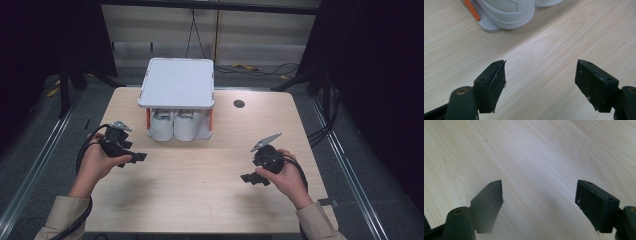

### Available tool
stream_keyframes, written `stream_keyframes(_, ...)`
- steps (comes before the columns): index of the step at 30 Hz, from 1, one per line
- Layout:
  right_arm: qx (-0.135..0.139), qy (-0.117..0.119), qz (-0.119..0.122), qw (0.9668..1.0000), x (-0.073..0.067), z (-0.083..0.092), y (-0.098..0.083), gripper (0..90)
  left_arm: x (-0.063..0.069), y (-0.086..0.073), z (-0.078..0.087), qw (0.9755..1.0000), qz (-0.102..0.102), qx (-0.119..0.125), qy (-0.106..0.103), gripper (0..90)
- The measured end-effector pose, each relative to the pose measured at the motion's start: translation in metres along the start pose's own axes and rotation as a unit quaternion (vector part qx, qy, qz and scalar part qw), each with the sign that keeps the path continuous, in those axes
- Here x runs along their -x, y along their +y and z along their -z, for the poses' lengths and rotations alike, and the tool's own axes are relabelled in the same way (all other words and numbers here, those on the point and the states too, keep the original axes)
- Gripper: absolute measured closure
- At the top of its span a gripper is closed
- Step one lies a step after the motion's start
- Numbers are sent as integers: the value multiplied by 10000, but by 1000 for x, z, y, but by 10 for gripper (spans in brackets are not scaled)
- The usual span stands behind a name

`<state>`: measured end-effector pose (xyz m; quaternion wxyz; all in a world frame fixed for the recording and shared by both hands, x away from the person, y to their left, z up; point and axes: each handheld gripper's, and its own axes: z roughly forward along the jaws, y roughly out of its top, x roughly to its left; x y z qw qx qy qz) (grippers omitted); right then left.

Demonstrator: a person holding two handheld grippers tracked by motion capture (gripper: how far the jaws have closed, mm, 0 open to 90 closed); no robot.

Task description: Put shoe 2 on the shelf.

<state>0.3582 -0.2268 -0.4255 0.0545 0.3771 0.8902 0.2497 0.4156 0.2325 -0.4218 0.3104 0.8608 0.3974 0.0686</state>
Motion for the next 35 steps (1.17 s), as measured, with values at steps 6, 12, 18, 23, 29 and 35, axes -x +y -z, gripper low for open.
stream_keyframes(6, 55, -39, -78, 9999, 5, 4, -16, 218, -5, -16, -2, 9999, 128, 13, -40, 241)
stream_keyframes(12, 128, -193, -257, 9994, 13, 10, -36, 215, -8, -29, -4, 9997, 246, 49, -50, 232)
stream_keyframes(18, 204, -295, -487, 9982, 23, 15, -61, 213, -11, -39, -6, 9995, 299, 21, -91, 216)
stream_keyframes(23, 126, -455, -508, 9976, 27, 20, -82, 204, -12, -45, -6, 9997, 238, -16, -58, 203)
stream_keyframes(29, 154, -493, -634, 9966, 29, 18, -104, 203, -11, -50, -4, 9998, 185, 54, -37, 189)
stream_keyframes(35, 360, -419, -743, 9957, 28, 20, -111, 202, -9, -53, -6, 10000, 12, 21, 2, 183)
